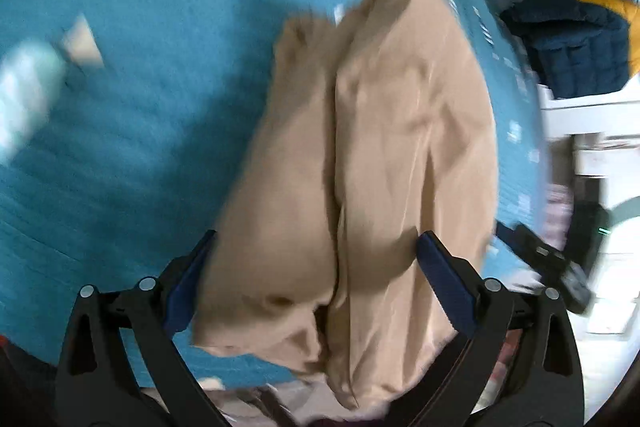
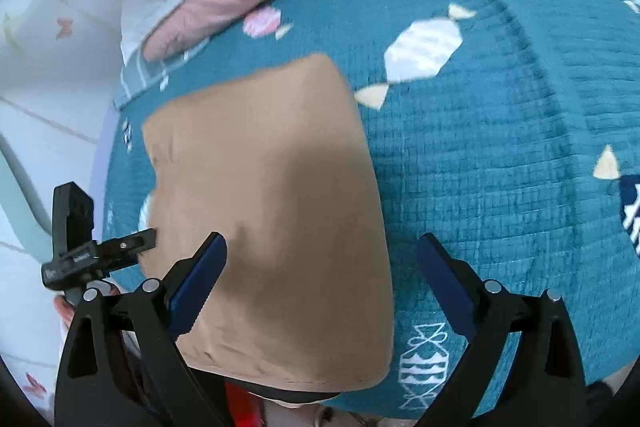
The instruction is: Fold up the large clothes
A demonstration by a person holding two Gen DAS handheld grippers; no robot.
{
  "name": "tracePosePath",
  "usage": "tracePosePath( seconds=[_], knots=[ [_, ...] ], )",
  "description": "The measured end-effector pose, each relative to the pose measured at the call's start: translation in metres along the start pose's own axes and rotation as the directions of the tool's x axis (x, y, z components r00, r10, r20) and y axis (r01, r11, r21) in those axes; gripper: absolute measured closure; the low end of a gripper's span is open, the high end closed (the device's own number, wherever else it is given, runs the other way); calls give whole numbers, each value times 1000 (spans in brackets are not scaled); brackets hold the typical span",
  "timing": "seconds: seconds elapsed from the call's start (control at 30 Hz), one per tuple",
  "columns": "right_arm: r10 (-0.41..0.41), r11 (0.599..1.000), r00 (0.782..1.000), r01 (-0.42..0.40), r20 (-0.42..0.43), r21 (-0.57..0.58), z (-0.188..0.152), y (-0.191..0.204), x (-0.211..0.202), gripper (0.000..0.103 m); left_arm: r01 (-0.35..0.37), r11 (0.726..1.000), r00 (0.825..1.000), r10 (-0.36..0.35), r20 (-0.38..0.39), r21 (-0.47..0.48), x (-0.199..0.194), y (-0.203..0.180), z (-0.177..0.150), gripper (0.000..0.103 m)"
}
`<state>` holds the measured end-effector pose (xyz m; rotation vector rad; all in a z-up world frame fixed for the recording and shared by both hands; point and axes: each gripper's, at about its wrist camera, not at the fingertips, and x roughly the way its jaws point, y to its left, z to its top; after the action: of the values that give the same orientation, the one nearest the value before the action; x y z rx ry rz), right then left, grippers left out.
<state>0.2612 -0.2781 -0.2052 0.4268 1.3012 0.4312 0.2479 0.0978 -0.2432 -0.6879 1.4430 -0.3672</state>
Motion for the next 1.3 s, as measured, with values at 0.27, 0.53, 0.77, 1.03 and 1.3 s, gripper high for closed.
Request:
tracePosePath(
  seconds=[0.27, 0.53, 0.77, 1.03, 1.3],
  knots=[
    [305, 932, 951, -288, -51, 220, -3, -32, 67, 6, 238, 964, 970, -242, -16, -116, 26, 30, 0, 5],
    [96, 994, 993, -99, 72, 48, -7, 46, 55, 17, 88, 983, 995, -77, 69, -164, 25, 0, 3, 20],
    [113, 986, 979, -90, 167, -139, -1, 131, 23, 45, 5, 998, 981, -16, 194, 58, -31, -48, 8, 52],
    [244, 944, 949, -184, 199, -275, 24, 225, 4, 47, 38, 996, 925, -65, 375, 79, -147, -43, 15, 52],
    [417, 856, 897, -334, 146, -394, 47, 344, 7, 48, -37, 995, 805, -27, 593, 96, -302, -26, 14, 52]
  ],
)
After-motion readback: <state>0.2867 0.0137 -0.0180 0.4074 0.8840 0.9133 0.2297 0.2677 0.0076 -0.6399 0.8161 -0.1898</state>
